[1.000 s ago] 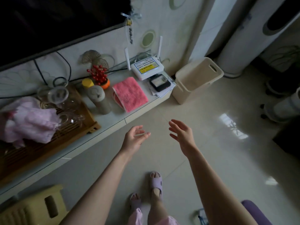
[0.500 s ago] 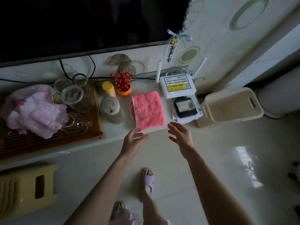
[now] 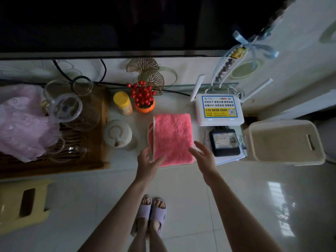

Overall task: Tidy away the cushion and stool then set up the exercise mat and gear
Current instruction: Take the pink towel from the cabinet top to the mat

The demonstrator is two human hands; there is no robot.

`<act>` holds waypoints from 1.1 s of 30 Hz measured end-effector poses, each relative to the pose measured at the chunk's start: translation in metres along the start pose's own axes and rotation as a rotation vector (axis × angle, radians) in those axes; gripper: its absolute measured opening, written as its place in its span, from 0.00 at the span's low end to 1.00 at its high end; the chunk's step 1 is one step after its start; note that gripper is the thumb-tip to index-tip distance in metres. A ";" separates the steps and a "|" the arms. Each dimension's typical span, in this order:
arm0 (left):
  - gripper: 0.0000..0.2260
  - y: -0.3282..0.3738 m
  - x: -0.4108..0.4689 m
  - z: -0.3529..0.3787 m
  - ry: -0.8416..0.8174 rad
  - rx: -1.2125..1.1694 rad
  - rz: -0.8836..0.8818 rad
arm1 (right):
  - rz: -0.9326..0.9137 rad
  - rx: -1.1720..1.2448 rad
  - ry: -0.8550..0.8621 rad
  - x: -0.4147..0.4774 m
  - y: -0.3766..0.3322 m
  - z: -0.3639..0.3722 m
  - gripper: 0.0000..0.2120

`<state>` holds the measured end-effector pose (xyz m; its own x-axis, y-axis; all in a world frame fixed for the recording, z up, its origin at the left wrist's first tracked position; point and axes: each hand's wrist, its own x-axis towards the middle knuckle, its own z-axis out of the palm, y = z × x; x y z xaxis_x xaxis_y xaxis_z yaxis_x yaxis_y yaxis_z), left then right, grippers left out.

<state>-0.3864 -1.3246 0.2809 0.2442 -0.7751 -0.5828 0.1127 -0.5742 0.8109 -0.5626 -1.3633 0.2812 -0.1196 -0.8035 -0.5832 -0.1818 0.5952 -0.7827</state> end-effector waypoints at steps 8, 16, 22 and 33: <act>0.32 -0.018 0.054 0.015 0.016 0.022 0.016 | -0.005 0.022 -0.021 0.054 0.012 0.019 0.31; 0.22 -0.021 0.069 0.031 0.075 -0.016 -0.091 | -0.056 0.128 0.004 0.067 0.022 0.032 0.27; 0.19 -0.024 0.072 0.022 0.037 0.002 -0.110 | -0.120 0.171 0.008 0.068 0.024 0.028 0.24; 0.13 -0.017 0.013 0.002 -0.244 -0.074 -0.152 | -0.016 0.370 -0.009 0.008 0.040 0.011 0.17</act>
<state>-0.3876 -1.3255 0.2596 -0.0187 -0.7273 -0.6861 0.2025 -0.6747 0.7097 -0.5597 -1.3459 0.2427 -0.1110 -0.8134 -0.5710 0.1822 0.5482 -0.8163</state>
